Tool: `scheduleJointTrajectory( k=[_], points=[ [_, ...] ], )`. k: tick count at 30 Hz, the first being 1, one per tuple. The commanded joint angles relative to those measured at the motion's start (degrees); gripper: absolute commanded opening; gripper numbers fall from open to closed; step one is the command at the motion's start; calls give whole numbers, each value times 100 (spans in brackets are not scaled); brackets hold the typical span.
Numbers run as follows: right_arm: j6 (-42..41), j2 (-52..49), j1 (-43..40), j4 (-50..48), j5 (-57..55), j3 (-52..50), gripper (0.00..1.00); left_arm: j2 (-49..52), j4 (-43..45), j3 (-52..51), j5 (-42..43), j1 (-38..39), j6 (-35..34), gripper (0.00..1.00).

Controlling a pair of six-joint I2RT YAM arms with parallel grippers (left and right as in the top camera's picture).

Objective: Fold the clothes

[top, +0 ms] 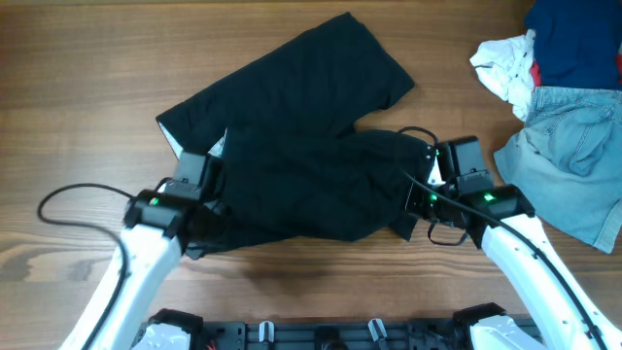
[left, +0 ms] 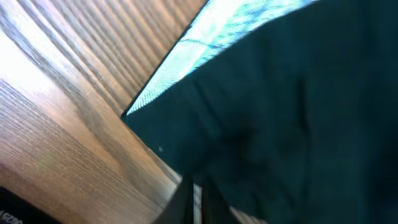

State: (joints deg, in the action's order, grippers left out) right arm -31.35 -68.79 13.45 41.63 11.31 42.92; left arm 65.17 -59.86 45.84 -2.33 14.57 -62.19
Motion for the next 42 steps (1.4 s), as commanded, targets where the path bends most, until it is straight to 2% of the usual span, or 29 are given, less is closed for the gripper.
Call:
scheduleJointTrajectory(
  k=[1,4,5,9,13,18,24,30,34,35,37,42],
  points=[
    [136,-22,7,-4,-101,103,4,-358,2,52,-289,22,455,64],
    [138,-22,7,-4,-103,103,5,-256,931,39,-531,22,1292,79],
    [138,-22,7,-7,-103,103,5,-120,1534,17,-527,20,1718,80],
    [140,-22,7,2,-105,101,5,726,3171,20,-522,-2,2728,82],
    [136,-22,7,0,-144,101,5,1744,4079,131,-527,-153,3051,79],
    [140,-22,7,0,-146,101,5,2367,4548,203,-527,-393,3370,79],
    [133,-22,7,24,-195,101,6,2509,4570,201,-496,-695,3744,80],
    [133,-22,9,76,-256,101,6,2776,4570,201,-7,-708,4562,81],
    [131,-22,7,90,-256,101,6,3018,4524,201,299,-708,4765,73],
    [129,-22,7,98,-256,101,6,3060,4474,201,295,-708,4841,67],
    [131,-22,7,125,-258,101,6,3121,4371,201,227,-710,4948,62],
    [133,-26,7,120,-306,101,7,3121,4356,201,321,-723,4983,59]
  ],
)
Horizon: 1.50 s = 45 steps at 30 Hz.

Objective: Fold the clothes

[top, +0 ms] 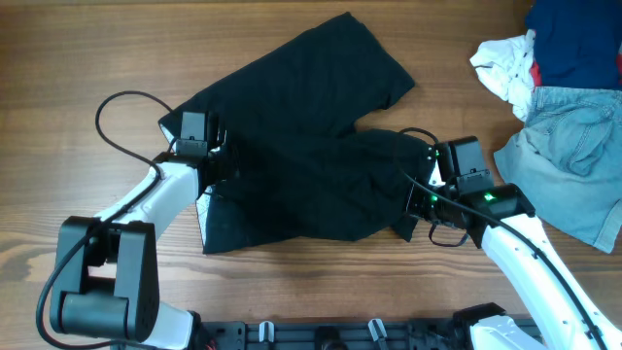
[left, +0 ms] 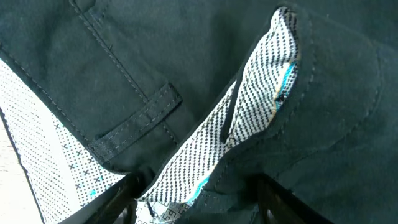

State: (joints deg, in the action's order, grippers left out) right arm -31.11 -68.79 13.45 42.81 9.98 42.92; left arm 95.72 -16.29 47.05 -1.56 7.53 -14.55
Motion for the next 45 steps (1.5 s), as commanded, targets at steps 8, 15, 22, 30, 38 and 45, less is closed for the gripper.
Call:
scheduleJointTrajectory(
  k=[8,15,22,30,38,45],
  points=[
    [98,-26,7,59,-249,101,8,66,-420,81,481,-20,212,36],
    [101,-26,7,66,-249,101,8,63,-844,83,476,-20,212,57],
    [103,-26,7,57,-249,101,8,-11,-973,205,824,-20,214,57],
    [111,-26,7,61,-249,101,8,-13,-2002,203,1246,-22,57,26],
    [118,-26,7,28,-249,101,8,-74,-3099,638,1270,-398,-579,4],
    [116,-26,7,28,-249,101,8,-455,-4682,1427,2039,-577,-590,4]
  ],
)
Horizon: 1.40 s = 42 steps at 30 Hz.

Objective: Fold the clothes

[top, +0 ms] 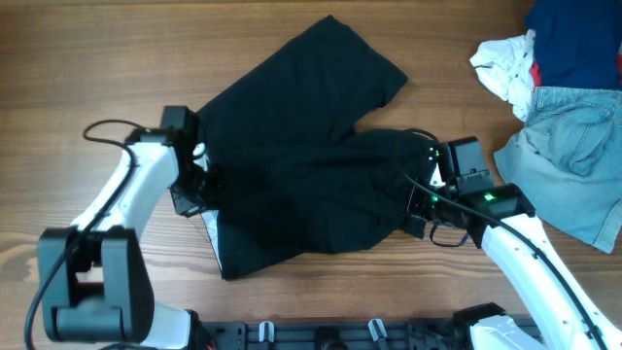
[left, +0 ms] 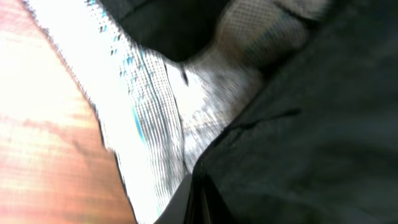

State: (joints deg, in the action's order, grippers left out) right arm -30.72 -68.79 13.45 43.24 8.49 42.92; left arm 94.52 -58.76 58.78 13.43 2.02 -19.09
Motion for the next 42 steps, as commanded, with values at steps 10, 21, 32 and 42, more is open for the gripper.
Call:
scheduleJointTrajectory(
  k=[10,21,32,42],
  points=[
    [79,-26,9,-20,-101,101,9,-376,-1580,-396,887,691,-787,4],
    [79,-26,7,-210,-98,101,9,-376,-1366,-1606,863,1950,-2186,4],
    [695,-26,7,144,87,1062,90,-538,-1349,-1486,903,2020,-2184,100],
    [1150,-673,7,-942,-319,2138,100,-1375,-632,-308,-116,1604,-2190,100]
  ],
)
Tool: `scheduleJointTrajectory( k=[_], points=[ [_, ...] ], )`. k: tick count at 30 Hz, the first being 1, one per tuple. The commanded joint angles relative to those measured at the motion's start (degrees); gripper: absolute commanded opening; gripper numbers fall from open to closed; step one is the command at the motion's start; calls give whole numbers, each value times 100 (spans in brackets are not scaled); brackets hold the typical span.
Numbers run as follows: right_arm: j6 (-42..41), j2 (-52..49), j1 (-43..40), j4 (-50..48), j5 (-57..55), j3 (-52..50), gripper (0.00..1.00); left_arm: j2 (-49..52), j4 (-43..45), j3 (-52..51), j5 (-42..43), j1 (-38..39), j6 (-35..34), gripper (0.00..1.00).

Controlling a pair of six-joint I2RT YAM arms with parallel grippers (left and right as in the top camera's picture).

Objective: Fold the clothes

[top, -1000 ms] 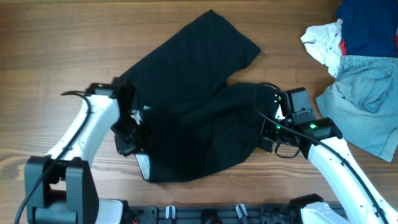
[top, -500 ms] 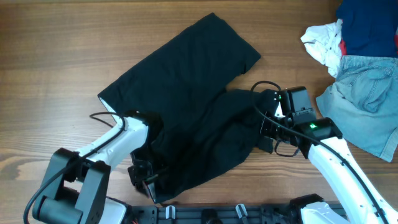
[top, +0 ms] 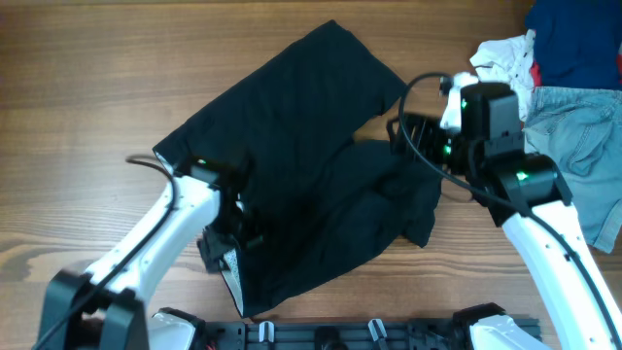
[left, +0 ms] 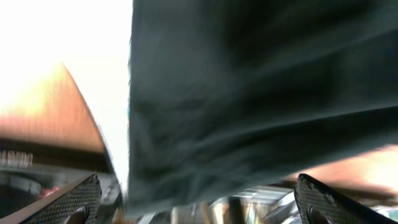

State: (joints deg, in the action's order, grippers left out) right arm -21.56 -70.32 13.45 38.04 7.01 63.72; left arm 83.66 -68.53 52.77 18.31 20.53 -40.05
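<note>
Black shorts (top: 292, 146) lie spread across the table's middle, one leg toward the far side and the other bunched at the near right. The pale inner waistband (top: 231, 277) shows at the near left. My left gripper (top: 216, 249) is over that near-left edge. In the left wrist view the left gripper (left: 199, 211) is open wide, its ribbed fingers (left: 68, 200) at the frame's corners and blurred black cloth above them. My right gripper (top: 406, 128) points left at the shorts' crotch fold. Black on black hides its jaws.
At the far right lies a pile of other clothes: a white garment (top: 505, 63), a navy one (top: 578, 34) and denim shorts (top: 573, 165). Cables loop from both arms. The table's near edge has a black rail (top: 330, 335).
My left gripper, then shut at the shorts' left waistband, is now open and nearer the front edge. My right arm has moved from the near-right leg to the far side by the crotch.
First my left gripper was shut at the shorts' near-left corner. Then it was open over the waistband and pocket lining, then shut on the left edge. The right arm stayed at the near-right leg until now. The shorts' near-left edge now lies closer to the front.
</note>
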Motion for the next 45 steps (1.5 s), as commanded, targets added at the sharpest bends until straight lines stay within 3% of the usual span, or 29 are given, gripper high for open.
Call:
scheduleJointTrajectory(
  k=[1,9,17,24,29,45],
  points=[
    [273,-667,7,-597,-136,57,100,-348,601,295,-739,-332,-94,100],
    [809,-2518,7,-2861,647,57,99,-127,2903,295,-1637,-885,-92,100],
    [1235,-3788,9,-4146,1119,57,96,907,3838,295,-1650,-949,-94,100],
    [1716,-4398,15,-4607,1259,57,93,1797,4478,295,-1720,-1005,-94,100],
    [1698,-4763,20,-4881,1257,57,88,2199,4695,295,-1738,-1123,-94,100],
    [1213,-4959,17,-4992,1110,57,90,3392,6297,332,-1801,-1665,190,100]
  ],
)
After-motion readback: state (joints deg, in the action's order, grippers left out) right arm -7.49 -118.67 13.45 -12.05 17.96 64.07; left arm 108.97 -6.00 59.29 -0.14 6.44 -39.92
